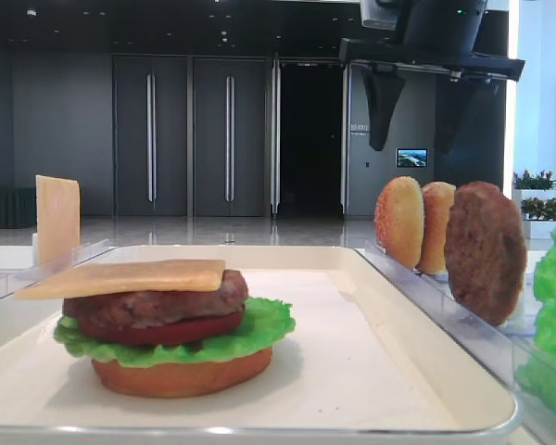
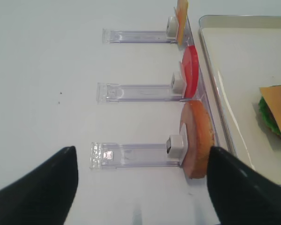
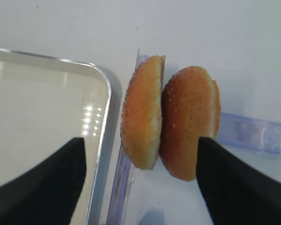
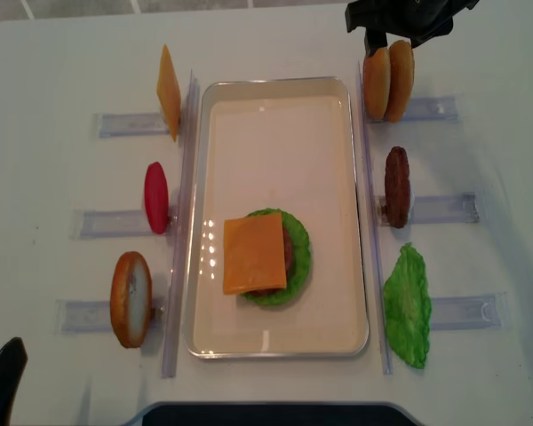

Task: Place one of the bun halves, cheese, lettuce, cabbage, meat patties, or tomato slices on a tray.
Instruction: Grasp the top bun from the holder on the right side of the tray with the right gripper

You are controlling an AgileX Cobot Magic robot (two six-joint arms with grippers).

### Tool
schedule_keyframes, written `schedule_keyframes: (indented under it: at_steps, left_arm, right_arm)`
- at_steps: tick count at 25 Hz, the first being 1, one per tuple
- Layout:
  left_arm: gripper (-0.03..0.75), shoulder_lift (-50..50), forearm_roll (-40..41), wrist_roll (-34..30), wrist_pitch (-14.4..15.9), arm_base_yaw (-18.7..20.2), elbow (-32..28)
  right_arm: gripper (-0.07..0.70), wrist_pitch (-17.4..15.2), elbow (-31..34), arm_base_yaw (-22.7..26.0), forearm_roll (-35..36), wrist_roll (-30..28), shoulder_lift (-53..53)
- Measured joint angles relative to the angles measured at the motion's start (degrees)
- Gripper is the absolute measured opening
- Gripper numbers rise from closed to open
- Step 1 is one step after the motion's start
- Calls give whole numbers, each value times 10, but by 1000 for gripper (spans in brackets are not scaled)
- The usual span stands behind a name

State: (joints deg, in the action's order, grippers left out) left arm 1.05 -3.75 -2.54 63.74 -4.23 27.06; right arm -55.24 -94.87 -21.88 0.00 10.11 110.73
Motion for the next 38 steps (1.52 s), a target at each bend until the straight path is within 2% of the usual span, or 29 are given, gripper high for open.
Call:
schedule_keyframes:
  at_steps: [10,19,38]
  left_arm:
    - [661,0,0,1,0,0,0]
    - [661,0,0,1,0,0,0]
    - [661,0,-3,1,0,0,0]
  right_arm:
    - [503,14,0,0,0,-7,18]
    - [503,47,0,0,0,-12,23]
    - [503,52,0,-1,9,-18,47]
